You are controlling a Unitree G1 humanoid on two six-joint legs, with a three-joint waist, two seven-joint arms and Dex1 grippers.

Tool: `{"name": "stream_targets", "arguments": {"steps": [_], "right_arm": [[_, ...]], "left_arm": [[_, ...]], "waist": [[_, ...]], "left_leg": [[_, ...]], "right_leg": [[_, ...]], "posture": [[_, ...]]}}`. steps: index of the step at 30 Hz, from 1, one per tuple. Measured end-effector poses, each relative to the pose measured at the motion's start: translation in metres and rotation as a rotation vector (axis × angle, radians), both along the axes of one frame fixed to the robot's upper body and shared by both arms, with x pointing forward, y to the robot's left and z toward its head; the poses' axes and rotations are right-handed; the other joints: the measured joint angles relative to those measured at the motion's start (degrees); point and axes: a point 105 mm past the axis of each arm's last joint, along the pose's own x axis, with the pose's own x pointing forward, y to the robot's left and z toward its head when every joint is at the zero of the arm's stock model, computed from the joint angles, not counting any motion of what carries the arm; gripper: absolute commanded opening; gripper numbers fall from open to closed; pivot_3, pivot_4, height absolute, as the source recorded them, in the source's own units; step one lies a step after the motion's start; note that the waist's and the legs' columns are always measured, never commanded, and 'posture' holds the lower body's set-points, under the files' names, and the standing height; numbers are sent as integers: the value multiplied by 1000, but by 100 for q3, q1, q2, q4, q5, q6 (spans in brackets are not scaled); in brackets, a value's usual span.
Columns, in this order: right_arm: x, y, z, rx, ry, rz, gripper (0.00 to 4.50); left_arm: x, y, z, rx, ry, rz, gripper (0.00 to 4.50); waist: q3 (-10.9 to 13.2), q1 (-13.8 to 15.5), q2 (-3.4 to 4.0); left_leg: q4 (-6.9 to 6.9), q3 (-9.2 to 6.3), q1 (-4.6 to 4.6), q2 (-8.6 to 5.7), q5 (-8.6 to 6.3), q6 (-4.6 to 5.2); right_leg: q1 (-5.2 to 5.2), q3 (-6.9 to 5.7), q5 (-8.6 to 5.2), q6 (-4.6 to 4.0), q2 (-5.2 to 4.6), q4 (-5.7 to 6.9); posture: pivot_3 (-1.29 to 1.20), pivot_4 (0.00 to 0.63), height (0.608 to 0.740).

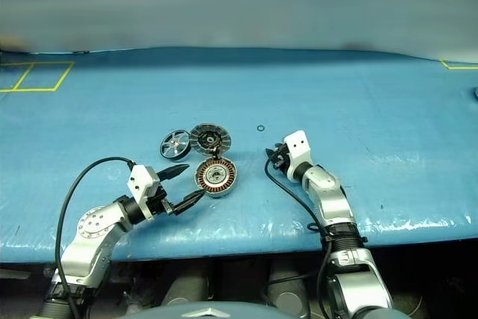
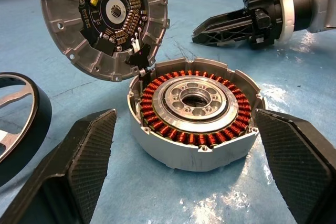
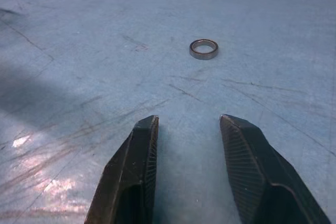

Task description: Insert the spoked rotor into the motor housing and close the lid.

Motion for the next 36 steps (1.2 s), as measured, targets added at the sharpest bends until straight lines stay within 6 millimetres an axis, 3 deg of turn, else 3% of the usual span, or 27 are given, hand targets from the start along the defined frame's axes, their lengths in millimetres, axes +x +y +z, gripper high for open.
{"name": "stream_targets", "arguments": {"steps": [13, 36], "right_arm": [[44, 28, 7, -63, 2, 17, 1763], [54, 46, 9, -42, 33, -7, 1763]], "left_arm": [[1, 0, -1, -7, 1, 20, 4500], [-6, 1, -12, -2, 43, 39, 4500]], "waist": [[3, -70, 0], [6, -141, 5]], "left_leg": [[-16, -3, 2, -1, 1, 1], [-33, -6, 17, 3, 3, 4]], "right_leg": [[-2, 2, 1, -1, 4, -3], [-4, 8, -6, -14, 14, 9]], "posture": [[0, 150, 740], [0, 150, 740]]}}
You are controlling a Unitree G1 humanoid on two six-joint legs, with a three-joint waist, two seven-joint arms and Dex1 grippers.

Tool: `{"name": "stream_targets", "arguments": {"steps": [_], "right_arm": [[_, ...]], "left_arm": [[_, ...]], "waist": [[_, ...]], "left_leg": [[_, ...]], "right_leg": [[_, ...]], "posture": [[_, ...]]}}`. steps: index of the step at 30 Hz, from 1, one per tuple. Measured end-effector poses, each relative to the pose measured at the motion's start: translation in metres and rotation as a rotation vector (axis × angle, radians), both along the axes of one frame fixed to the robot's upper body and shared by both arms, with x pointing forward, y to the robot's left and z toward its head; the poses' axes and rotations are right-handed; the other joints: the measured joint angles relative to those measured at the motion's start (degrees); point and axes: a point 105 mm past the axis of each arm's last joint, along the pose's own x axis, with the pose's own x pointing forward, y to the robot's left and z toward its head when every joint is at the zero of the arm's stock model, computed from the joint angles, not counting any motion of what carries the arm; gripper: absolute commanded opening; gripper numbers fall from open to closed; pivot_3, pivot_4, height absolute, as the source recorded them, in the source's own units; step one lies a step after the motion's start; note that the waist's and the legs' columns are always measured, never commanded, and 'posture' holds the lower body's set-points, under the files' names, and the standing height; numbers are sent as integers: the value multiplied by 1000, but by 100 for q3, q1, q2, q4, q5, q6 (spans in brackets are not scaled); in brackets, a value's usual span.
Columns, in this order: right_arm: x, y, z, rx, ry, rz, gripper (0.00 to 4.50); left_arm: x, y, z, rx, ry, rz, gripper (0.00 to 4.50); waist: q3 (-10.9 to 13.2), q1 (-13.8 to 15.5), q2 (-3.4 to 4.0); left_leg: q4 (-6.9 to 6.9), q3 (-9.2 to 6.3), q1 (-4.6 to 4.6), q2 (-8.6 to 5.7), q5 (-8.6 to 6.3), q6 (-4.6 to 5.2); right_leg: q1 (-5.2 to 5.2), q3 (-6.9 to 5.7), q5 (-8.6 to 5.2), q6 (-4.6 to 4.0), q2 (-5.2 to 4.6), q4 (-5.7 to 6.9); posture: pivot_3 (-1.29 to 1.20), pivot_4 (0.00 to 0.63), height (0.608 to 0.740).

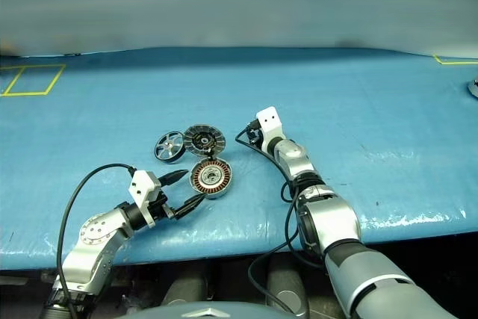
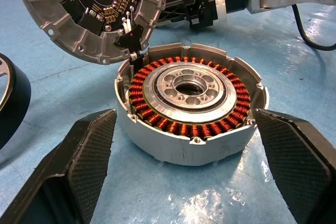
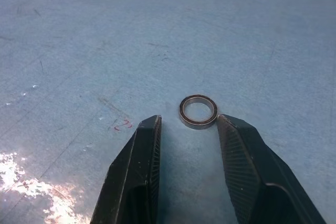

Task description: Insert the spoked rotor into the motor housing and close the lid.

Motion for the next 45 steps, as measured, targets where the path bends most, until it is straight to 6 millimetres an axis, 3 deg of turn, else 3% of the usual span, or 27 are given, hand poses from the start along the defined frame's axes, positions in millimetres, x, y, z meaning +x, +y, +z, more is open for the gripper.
{"name": "stream_targets", "arguments": {"steps": [14, 19, 26, 31, 34, 40, 43, 45], "right_arm": [[4, 8, 3, -57, -4, -12, 1763], [3, 11, 1, -60, 8, -6, 752], [3, 8, 1, -12, 9, -35, 752], [-1, -10, 0, 25, -55, -72, 752], [-10, -27, 2, 36, -123, -72, 752], [-61, -56, 11, 144, -132, 8, 752], [-90, -56, 22, 143, -112, 114, 752], [-109, -46, 28, 171, -90, 210, 752]], "left_arm": [[-7, 2, -3, 10, 13, 2, 4500], [-8, 1, -1, 13, 4, 6, 4500], [-7, 2, -2, 16, 6, 17, 4500], [-7, 2, -1, 15, -1, 17, 4500], [-6, 1, 1, 7, -9, 12, 4500], [-3, -1, 5, -10, -49, -22, 4500], [-3, -1, 5, -6, -63, -41, 4500], [-3, 1, 1, -2, -57, -46, 4500]], "waist": [[2, -1, 3], [2, 0, 3], [2, -1, 3], [2, 13, 3], [2, 26, 3], [4, 46, 8], [4, 49, 8], [5, 48, 6]], "left_leg": [[-6, -2, -1, 0, 0, 0], [-6, -2, 4, 0, 0, 0], [-6, -2, 5, 2, 0, 0], [-8, -4, 3, 2, 0, 0], [-8, -4, 2, 2, 0, 0], [-7, -5, -2, 3, -1, 0], [-2, -3, 2, 6, -1, 0], [0, -1, 3, 14, -1, 0]], "right_leg": [[-4, 0, -3, -6, 1, 0], [-1, 0, -4, -7, 2, 2], [0, 0, -5, -7, 4, 2], [2, 0, -5, -7, 3, 0], [1, 0, -7, -4, 3, -1], [-4, 1, -12, 0, 2, 2], [0, 0, -15, -3, 2, 6], [-1, -2, -18, -7, 4, 7]], "posture": [[0, 150, 740], [0, 150, 740], [0, 150, 740], [0, 150, 740], [0, 150, 740], [0, 150, 740], [0, 150, 740], [0, 150, 740]]}}
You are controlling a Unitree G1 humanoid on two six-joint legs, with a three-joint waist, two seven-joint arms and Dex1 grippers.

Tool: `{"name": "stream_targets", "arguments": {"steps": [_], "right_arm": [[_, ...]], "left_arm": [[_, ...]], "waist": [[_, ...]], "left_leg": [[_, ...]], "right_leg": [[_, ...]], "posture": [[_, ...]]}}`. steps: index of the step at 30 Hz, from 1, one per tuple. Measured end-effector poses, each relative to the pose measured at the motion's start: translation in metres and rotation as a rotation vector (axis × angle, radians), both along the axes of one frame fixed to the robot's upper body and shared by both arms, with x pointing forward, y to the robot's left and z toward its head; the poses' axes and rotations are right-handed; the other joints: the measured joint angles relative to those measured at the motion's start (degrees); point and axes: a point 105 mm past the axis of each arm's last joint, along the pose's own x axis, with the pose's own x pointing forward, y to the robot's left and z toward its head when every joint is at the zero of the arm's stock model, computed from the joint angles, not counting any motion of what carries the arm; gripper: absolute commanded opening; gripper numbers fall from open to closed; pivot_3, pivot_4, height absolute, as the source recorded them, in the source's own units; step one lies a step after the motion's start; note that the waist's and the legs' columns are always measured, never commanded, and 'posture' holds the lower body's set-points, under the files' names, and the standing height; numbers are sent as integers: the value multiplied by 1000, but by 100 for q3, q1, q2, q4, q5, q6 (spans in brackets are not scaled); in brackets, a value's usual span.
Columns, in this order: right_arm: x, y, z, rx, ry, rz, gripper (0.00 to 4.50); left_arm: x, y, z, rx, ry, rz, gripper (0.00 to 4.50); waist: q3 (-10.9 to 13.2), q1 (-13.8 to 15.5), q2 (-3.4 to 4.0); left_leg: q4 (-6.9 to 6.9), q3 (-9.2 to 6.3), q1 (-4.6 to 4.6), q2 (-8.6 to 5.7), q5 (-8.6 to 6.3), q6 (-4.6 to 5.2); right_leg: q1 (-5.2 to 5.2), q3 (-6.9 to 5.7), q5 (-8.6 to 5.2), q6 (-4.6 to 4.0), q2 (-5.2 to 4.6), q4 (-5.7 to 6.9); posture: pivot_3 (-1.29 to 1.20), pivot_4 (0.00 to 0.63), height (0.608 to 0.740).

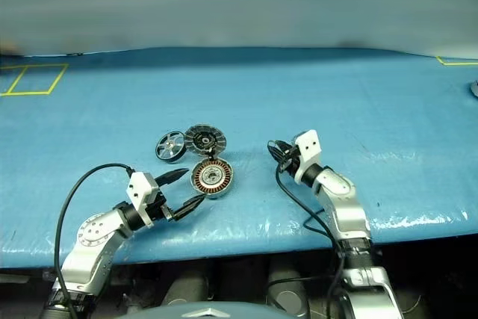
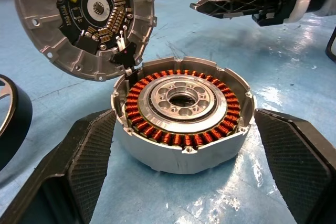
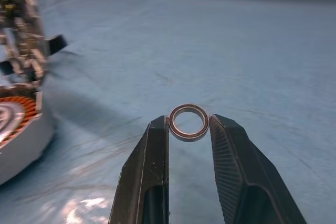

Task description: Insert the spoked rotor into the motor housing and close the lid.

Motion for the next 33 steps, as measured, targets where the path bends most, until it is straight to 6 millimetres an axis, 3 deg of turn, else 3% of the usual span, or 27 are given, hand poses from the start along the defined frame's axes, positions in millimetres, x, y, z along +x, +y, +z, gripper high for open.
{"name": "stream_targets", "arguments": {"steps": [4, 9, 13, 20, 33], "right_arm": [[-23, 32, 19, 10, -25, 199, 752], [-31, 71, 36, 35, -60, 344, 752], [-33, 102, 25, -18, -23, 454, 752], [-28, 108, -16, -151, 89, 462, 752], [-18, 103, -16, -246, 20, 430, 752]], "left_arm": [[1, 1, -2, 4, -6, -14, 4500], [6, 1, 5, 13, -45, -31, 4500], [6, 4, 5, 21, -39, -28, 4500], [1, 8, -2, 21, -14, -10, 4500], [-1, 10, -2, 20, -15, 15, 4500]], "waist": [[1, 14, -3], [2, 57, -6], [3, 70, -6], [3, 138, -8], [3, 138, -9]], "left_leg": [[5, 5, -5, 9, -1, -1], [2, 4, -12, 8, -1, -2], [-5, 3, -12, 8, -4, -6], [-2, 3, -14, 7, -6, -10], [-1, 2, -12, 10, -6, -10]], "right_leg": [[-4, -6, -1, -2, 1, -2], [-7, -8, -1, -2, 1, -8], [-10, -10, 0, -2, 3, -11], [-8, -10, 0, -1, 3, -17], [-5, -11, 0, -1, 7, -14]], "posture": [[0, 150, 740], [0, 150, 740], [0, 150, 740], [0, 150, 740], [0, 150, 740]]}}
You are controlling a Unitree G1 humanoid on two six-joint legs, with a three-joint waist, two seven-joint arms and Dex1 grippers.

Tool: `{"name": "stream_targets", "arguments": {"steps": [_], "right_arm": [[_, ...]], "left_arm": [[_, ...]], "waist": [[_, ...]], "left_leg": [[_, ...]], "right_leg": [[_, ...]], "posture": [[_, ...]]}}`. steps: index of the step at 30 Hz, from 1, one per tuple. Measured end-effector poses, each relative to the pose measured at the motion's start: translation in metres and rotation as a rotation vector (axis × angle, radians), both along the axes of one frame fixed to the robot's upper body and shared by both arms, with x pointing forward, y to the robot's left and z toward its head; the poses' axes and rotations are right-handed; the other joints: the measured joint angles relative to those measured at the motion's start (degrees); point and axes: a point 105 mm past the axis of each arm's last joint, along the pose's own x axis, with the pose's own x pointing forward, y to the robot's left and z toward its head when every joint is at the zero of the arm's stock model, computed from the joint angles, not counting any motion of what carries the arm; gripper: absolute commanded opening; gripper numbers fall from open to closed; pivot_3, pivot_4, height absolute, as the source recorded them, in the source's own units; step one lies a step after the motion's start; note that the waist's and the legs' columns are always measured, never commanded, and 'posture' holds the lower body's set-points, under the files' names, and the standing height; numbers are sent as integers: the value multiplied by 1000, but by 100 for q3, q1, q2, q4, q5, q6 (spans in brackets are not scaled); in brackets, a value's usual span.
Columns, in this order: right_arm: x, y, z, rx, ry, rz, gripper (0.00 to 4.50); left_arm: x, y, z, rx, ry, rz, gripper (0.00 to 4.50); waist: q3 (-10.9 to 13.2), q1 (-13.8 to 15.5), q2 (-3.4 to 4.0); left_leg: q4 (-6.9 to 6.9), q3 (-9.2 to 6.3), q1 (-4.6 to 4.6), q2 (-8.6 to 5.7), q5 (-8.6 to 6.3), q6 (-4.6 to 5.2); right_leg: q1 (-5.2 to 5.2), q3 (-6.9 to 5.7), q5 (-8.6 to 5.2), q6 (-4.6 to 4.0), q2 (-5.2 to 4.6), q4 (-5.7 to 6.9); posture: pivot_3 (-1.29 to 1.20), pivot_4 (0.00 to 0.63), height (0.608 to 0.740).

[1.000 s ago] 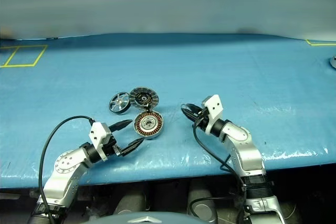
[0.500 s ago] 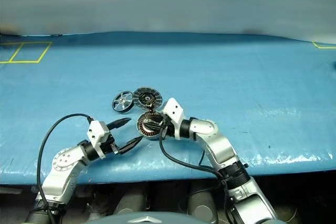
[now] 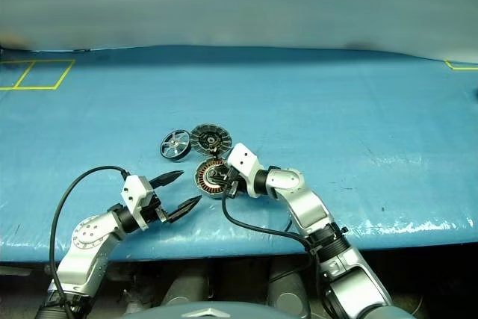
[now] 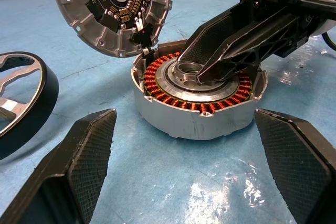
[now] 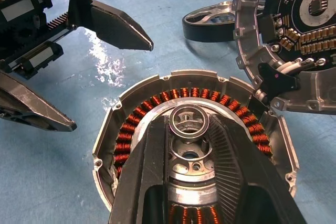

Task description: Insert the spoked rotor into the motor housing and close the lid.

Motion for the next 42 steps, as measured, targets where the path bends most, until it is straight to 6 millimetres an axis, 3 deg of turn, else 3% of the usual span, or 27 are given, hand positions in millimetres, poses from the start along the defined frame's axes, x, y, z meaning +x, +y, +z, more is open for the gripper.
{"name": "stream_targets", "arguments": {"steps": [4, 42], "right_arm": [[0, -7, 2, -48, -40, 5, 752], [0, -2, 2, -72, -62, 14, 752]], "left_arm": [[0, 0, 0, 0, -1, 1, 4500], [1, 0, -2, 12, -2, 19, 4500]], "waist": [[0, 1, 0], [0, -2, 0]], "left_leg": [[-1, 0, 0, 0, 0, 0], [1, 0, 2, 2, 0, 0]], "right_leg": [[0, 0, 0, 0, 0, 0], [0, 0, 0, 0, 2, 4]], "posture": [[0, 150, 740], [0, 150, 740]]}}
